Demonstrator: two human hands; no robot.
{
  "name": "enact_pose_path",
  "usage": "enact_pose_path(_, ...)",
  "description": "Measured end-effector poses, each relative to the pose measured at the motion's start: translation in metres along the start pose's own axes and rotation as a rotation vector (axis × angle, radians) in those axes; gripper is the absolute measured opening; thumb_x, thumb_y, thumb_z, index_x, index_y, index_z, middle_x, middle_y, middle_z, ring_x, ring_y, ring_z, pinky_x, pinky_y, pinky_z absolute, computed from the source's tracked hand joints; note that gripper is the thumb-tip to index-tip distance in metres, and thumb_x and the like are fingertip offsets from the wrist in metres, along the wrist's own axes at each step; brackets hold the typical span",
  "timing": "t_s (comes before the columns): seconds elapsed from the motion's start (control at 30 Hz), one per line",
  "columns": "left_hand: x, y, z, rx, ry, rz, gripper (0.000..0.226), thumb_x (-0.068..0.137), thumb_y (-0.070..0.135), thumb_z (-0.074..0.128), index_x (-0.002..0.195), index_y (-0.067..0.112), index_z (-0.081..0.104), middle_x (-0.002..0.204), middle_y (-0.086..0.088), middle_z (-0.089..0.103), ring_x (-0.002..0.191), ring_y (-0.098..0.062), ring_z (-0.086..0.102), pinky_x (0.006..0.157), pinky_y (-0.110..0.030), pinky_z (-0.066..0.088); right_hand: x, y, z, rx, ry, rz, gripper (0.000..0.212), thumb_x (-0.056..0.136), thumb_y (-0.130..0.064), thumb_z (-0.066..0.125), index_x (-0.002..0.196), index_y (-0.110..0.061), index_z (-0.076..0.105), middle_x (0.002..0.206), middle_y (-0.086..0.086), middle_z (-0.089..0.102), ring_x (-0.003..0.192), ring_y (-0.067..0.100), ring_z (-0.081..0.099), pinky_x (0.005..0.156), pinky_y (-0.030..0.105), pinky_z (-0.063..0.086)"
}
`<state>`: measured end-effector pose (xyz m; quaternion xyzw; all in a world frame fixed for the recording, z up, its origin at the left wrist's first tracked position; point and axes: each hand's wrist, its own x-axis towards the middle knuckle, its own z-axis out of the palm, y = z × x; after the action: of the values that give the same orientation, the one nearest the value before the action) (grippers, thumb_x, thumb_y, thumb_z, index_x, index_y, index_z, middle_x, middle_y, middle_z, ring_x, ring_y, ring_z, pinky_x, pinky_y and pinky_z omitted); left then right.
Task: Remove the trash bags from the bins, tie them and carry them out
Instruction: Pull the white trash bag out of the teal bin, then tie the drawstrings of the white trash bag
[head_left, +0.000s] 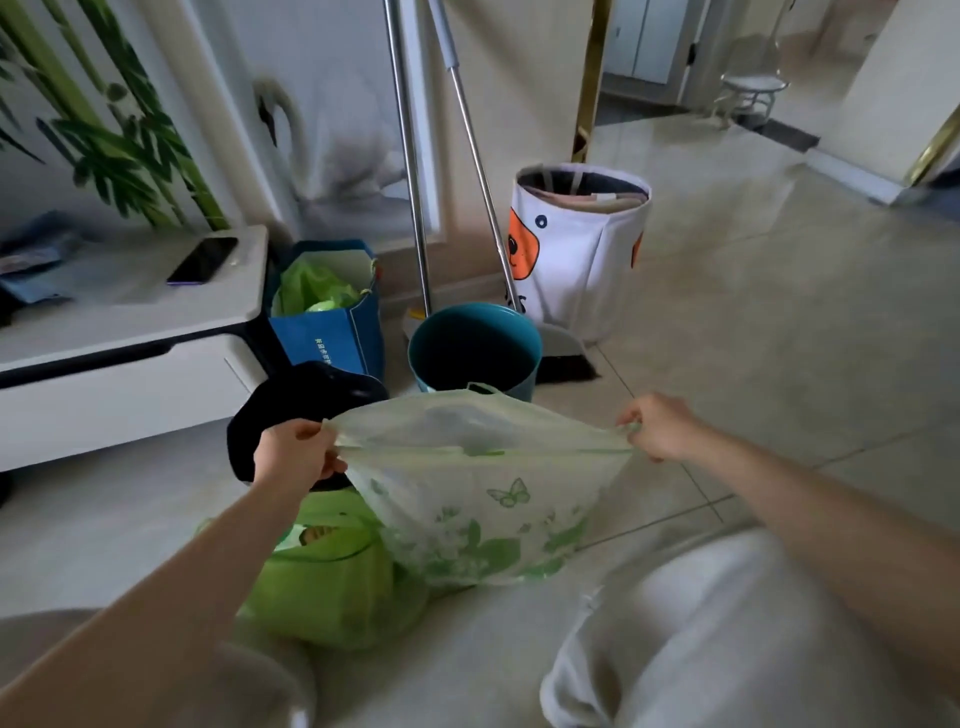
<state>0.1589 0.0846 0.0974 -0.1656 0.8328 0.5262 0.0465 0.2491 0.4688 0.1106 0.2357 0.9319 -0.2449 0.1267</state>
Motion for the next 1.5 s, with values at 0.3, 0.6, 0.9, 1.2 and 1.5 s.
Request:
enact_pose_path(0.3, 0.007, -0.030, -0.003, 0.164, 0.046, -0.074, 0.014, 0.082, 0.007, 0.060, 0.092, 0.000, 0.066, 0.074, -0.011, 0.069, 0.067, -0.027, 0.065, 0.069, -0.039, 0.058, 0.003, -0.009, 0.008, -0.343, -0.247, 0.096, 0.027, 0.079, -0.012, 0.052, 0.099, -0.003, 0.068, 0.071, 0.013, 0.066, 0.060, 0.025, 0.060, 0.042, 0.021, 0.042)
enact_pose_path(0.6, -0.040, -0.002, 0.027, 0.431, -0.078, 0.673, 0.032, 0.079, 0.006, 0.064, 0.110, 0.017, 0.061, 0.109, 0.006, 0.056, 0.111, -0.016, 0.046, 0.095, -0.032, 0.040, 0.015, -0.050, 0.024, -0.165, -0.229, -0.155, 0.050, 0.085, -0.016, 0.063, 0.133, -0.014, 0.050, 0.136, 0.007, 0.055, 0.121, 0.024, 0.053, 0.098, 0.032, 0.043)
enact_pose_path(0.9, -0.049, -0.021, 0.060, 0.827, -0.532, 1.049, 0.039, 0.077, 0.037, 0.071, 0.112, 0.020, 0.064, 0.109, 0.003, 0.066, 0.105, -0.017, 0.057, 0.095, -0.034, 0.048, 0.049, -0.104, 0.068, -0.176, -0.246, -0.322, 0.044, 0.091, -0.032, 0.055, 0.125, -0.003, 0.051, 0.120, 0.015, 0.062, 0.106, 0.031, 0.059, 0.089, 0.037, 0.049)
enact_pose_path(1.2, -0.029, -0.018, 0.061, 0.666, -0.549, 0.715, 0.014, 0.086, 0.023, 0.065, 0.099, 0.022, 0.068, 0.098, 0.007, 0.069, 0.092, -0.011, 0.062, 0.085, -0.032, 0.052, 0.091, -0.137, 0.081, -0.132, -0.256, -0.219, 0.040, 0.091, -0.040, 0.049, 0.062, -0.015, 0.036, 0.061, 0.002, 0.036, 0.053, 0.019, 0.037, 0.047, 0.029, 0.023)
enact_pose_path(1.5, -0.023, -0.012, 0.054, 0.527, -0.608, 0.544, 0.006, 0.086, 0.027, 0.066, 0.089, 0.022, 0.068, 0.088, 0.012, 0.068, 0.085, -0.002, 0.062, 0.081, -0.021, 0.051, 0.089, -0.147, 0.092, 0.000, -0.444, -0.231, 0.026, 0.089, -0.031, 0.059, 0.084, -0.008, 0.068, 0.068, 0.007, 0.059, 0.058, 0.020, 0.054, 0.056, 0.027, 0.047)
